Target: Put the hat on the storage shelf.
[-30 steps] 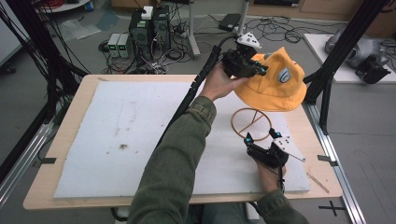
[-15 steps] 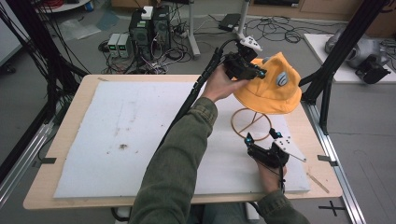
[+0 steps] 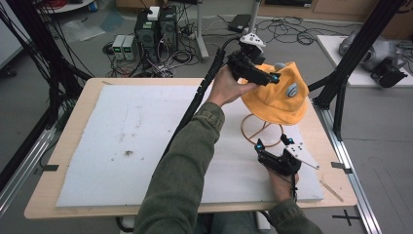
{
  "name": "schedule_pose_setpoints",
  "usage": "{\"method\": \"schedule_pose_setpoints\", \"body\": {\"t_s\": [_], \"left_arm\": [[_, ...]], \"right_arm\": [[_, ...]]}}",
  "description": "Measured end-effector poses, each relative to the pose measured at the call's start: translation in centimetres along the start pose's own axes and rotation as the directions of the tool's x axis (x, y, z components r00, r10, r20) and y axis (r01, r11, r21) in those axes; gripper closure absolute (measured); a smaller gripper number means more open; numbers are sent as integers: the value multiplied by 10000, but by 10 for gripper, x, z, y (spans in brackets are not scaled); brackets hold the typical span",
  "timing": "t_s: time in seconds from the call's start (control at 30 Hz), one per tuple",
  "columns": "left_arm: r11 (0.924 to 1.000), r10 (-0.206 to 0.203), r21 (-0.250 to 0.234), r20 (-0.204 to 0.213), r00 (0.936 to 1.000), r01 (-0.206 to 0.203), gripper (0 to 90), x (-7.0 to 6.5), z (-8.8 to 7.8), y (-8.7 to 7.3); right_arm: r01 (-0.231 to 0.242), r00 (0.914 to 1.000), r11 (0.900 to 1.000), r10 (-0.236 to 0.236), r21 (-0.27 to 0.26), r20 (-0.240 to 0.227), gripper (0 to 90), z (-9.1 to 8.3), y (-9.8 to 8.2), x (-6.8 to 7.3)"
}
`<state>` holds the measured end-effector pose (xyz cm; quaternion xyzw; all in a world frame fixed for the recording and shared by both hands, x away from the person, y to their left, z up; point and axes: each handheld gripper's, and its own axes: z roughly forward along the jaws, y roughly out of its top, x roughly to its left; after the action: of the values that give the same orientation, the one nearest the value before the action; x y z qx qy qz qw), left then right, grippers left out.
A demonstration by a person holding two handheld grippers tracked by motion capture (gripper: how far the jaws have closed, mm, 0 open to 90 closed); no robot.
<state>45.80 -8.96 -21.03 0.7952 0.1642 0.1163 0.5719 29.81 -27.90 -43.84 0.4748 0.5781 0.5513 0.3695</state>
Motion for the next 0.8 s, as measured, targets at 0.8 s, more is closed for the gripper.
{"method": "schedule_pose_setpoints", "body": {"t_s": [0.8], "left_arm": [[8297,-701,-5416,-3414,9373,-1352,132,2,-152,-31]], "right_arm": [[171,9998,9998,-171,-44,43,79,0,-1,1]]}}
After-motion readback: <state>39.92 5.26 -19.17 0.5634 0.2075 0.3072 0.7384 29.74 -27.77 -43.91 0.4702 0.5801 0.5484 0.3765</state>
